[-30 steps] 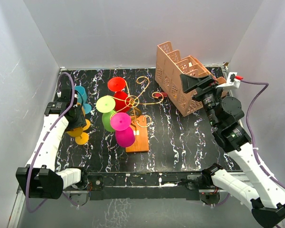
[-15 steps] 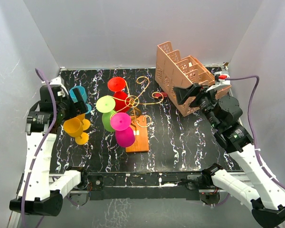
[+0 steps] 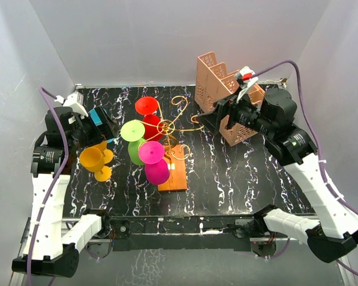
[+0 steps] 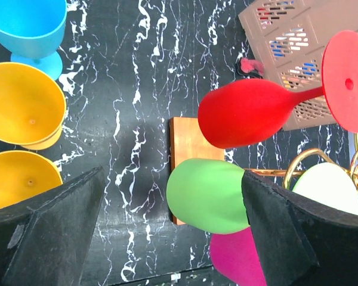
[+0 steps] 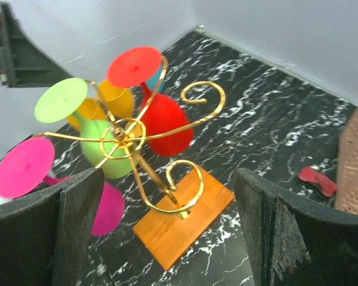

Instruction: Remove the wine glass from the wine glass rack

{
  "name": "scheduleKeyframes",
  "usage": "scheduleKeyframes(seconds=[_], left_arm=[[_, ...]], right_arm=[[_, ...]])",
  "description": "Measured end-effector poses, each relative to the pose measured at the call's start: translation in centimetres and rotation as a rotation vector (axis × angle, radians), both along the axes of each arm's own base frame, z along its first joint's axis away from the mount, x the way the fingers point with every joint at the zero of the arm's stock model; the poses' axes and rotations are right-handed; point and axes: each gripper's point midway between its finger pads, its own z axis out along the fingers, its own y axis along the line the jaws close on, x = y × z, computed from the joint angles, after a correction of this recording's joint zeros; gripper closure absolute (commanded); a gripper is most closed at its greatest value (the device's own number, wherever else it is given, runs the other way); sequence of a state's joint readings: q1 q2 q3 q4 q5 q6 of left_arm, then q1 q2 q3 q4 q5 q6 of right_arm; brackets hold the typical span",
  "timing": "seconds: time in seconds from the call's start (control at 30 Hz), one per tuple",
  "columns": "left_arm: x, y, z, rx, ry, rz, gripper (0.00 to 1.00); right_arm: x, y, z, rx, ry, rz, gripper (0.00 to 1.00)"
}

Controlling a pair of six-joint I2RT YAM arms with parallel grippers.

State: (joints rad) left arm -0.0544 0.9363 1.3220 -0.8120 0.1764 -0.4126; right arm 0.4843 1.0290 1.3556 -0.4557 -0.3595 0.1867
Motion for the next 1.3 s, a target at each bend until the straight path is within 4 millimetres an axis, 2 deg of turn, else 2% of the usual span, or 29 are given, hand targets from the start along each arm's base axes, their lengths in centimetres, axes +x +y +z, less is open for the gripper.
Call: scheduleKeyframes(seconds=[0.13,0.27,0.43,0.63,0.87,1.0,1.17,1.3], left_arm=[[-0.3,-0.4,-0.6,-0.015,0.001,-0.019,0.04],[-0.6,-0.6,-0.6,-0.024,-0.001,-0.025,0.04],[-0.9,-0.4,-0.3,-0.021,-0.018,-0.017,0.04],[-1.2,0.2,-0.2,-0.006,-0.026,0.013,0.04],[-1.3,0.1,-0.1,-0.025,-0.025,0.028,0.04],[-1.4,0.1,-0.3,-0.032,-0.016,0.033,0.04],[-1.6,0.1,-0.8,-0.039,-0.006,0.039,0.05],[-1.8,0.1,-1.6,-0.045,0.013,0.043,0.05]], right_arm=[[-0.8,1.9,-0.1,-0.009,0.030,0.133,0.04],[-1.8,2.5,-0.5,-0.007,0.058,0.198,0.05],[-2.9,3.1,0.3,0.004,0.044,0.263,0.05],[-4.8,4.8,1.9,0.005,-0.026,0.404,0.01],[-6.0,7.1,2.6,0.001,-0.122,0.554,0.00],[-6.6,9.2,2.4,-0.022,-0.161,0.633,0.00],[-9.6,12.5,1.6,-0.062,-0.226,0.754,0.01],[-11.2,13.2,2.2,-0.062,-0.292,0.790,0.06]])
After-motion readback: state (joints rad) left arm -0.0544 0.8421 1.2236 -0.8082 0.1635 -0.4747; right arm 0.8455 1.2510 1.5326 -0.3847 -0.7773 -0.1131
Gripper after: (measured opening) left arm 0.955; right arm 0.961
